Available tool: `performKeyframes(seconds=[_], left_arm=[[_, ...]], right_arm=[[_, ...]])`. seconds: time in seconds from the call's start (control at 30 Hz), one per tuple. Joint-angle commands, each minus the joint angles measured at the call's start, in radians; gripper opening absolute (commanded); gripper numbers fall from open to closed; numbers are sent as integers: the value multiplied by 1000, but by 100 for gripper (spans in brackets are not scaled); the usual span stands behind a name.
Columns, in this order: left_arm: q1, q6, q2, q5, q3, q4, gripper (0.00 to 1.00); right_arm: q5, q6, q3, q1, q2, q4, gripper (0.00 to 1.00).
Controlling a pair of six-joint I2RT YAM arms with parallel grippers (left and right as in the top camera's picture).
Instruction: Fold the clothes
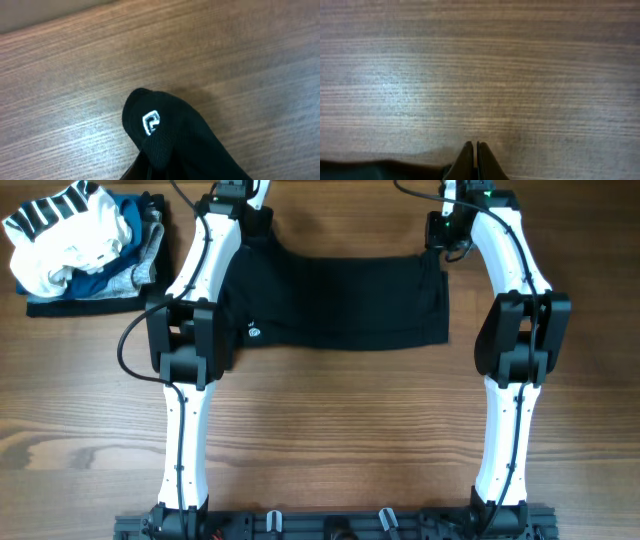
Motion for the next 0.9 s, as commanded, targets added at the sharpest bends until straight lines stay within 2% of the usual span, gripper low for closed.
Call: performKeyframes(seconds=[0.0, 0.2, 0.53, 0.7, 0.87], left_arm=[[0, -41, 19, -14, -3, 9, 4], [-3, -163, -6, -17, -3, -34, 4], [-24, -164, -151, -18, -3, -105, 4], [-38, -170, -201, -21, -3, -196, 4], [-45, -243, -203, -21, -3, -360, 4]], right_arm=[[23, 14, 28, -10, 16, -13, 4], [24, 13, 28, -10, -56, -79, 4], [24, -16, 28, -9, -155, -193, 4], [23, -15, 28, -6, -157, -317, 4], [-1, -8, 28, 19, -173, -389, 4]])
